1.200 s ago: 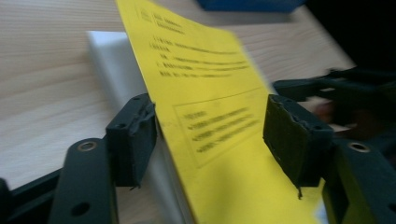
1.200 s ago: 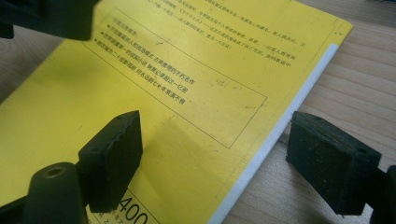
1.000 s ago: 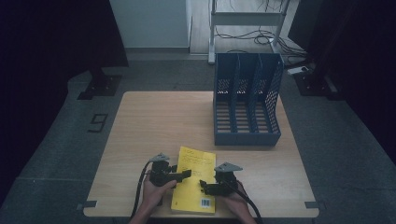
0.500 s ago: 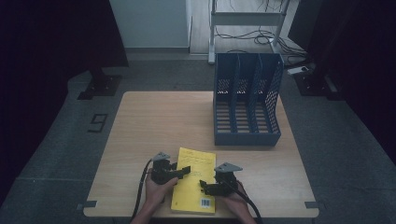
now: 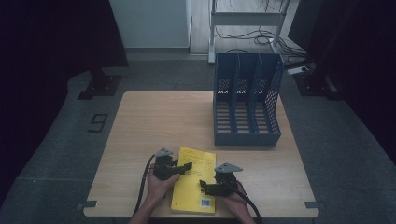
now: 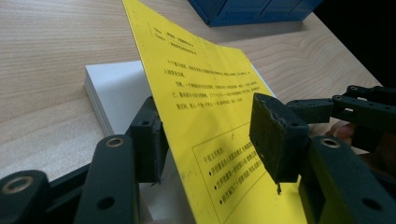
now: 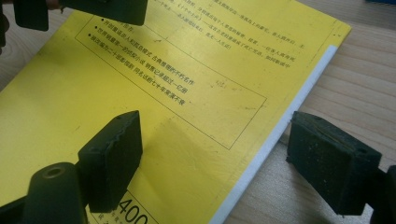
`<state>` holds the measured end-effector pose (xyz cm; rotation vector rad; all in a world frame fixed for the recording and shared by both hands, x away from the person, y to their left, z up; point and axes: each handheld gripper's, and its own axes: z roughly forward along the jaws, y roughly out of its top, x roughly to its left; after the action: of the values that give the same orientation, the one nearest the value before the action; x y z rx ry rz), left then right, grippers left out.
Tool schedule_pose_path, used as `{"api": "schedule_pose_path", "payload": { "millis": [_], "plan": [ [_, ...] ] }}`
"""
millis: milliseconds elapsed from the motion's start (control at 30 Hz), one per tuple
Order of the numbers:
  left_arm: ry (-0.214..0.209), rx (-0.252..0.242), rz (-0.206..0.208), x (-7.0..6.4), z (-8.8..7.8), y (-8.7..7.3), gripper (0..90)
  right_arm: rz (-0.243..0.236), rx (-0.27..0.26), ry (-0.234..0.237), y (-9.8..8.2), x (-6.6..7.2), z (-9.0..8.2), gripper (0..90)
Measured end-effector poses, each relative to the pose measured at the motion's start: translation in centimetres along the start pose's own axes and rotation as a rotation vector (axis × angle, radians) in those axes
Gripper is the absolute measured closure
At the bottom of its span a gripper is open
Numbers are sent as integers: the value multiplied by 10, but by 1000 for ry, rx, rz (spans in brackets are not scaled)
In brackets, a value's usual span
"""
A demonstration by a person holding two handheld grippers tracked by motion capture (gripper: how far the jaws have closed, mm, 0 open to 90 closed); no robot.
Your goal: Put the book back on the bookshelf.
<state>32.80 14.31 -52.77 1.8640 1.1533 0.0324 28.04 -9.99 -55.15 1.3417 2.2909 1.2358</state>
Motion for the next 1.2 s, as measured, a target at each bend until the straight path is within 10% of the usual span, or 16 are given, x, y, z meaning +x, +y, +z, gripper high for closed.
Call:
{"api": "schedule_pose_path", "payload": {
  "millis": [533, 900, 1200],
  "plan": [
    [93, 1, 57, -5, 7, 3, 664, -1, -7, -2, 0, 0, 1, 169],
    [42, 33, 14, 0, 12, 2, 580, -2, -10, -3, 0, 0, 1, 169],
    [-8, -49, 20, -5, 1, 4, 815, -2, -12, 4, 0, -1, 1, 167]
  ]
}}
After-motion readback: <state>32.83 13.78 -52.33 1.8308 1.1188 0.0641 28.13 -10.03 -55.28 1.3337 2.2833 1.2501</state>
